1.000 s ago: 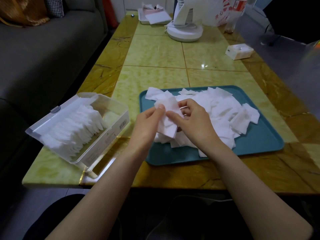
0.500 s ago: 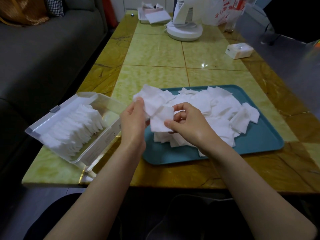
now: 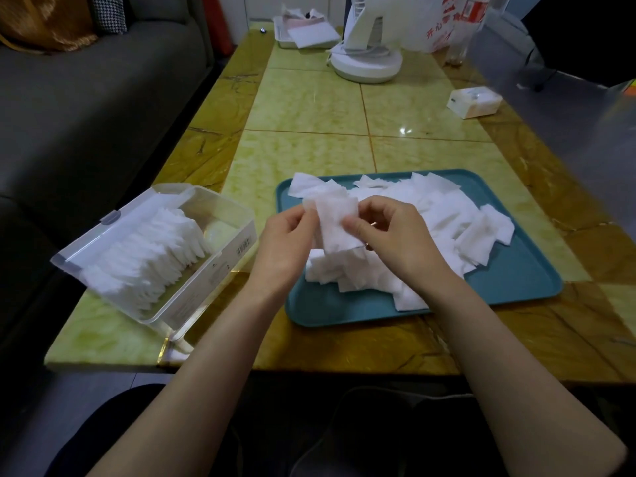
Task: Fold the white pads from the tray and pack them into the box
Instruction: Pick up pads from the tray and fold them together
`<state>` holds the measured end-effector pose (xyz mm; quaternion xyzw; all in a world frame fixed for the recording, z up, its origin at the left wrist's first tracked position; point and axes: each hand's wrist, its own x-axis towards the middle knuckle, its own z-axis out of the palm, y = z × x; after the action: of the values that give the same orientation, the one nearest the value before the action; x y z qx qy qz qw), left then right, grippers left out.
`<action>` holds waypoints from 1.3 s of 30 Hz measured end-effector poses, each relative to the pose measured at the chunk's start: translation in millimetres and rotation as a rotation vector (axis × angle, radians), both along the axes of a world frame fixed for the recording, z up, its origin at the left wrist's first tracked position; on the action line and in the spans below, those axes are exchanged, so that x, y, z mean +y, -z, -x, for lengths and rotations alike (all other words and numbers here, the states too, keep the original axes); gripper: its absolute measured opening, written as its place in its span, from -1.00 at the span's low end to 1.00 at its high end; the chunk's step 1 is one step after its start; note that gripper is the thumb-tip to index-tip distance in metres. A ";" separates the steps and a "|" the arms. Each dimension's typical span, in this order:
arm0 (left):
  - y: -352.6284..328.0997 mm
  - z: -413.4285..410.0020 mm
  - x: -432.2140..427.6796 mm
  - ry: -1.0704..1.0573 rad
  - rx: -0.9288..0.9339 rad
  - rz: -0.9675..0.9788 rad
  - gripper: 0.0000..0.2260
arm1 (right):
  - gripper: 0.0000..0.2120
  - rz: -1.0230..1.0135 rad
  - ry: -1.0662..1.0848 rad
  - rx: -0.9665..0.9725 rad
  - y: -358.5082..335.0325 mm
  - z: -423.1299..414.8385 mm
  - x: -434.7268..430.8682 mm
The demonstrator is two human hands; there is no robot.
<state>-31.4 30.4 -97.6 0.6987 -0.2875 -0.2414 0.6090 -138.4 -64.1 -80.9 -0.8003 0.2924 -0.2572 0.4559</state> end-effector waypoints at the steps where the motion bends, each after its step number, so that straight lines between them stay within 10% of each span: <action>1: -0.5 0.0 0.5 0.014 0.000 -0.005 -0.69 | -0.90 0.009 0.023 -0.003 1.2 -0.2 -0.6; 6: -1.6 0.5 2.5 0.046 -0.024 -0.060 -0.73 | -0.81 0.048 0.101 0.012 4.1 -1.7 2.1; 10: -2.3 -0.4 5.5 0.168 0.028 -0.073 -0.37 | -0.79 0.060 0.133 0.019 6.3 -3.9 4.5; 16: 0.9 -4.2 5.3 -0.080 -0.130 -0.006 -0.80 | -0.93 0.293 0.127 0.032 10.4 -4.5 2.9; 24: -0.6 -17.1 7.8 -0.187 -0.214 -0.028 -0.73 | -0.50 0.462 -0.047 0.562 26.2 0.0 -0.6; 39: -1.5 -14.6 8.4 -0.200 -0.201 -0.079 -0.79 | -0.95 0.160 0.249 0.008 -0.2 2.6 -5.9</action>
<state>-16.8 38.9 -96.1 0.7678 -0.2663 -0.1196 0.5703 -141.0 -70.1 -80.7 -0.7925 0.3698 -0.3312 0.3541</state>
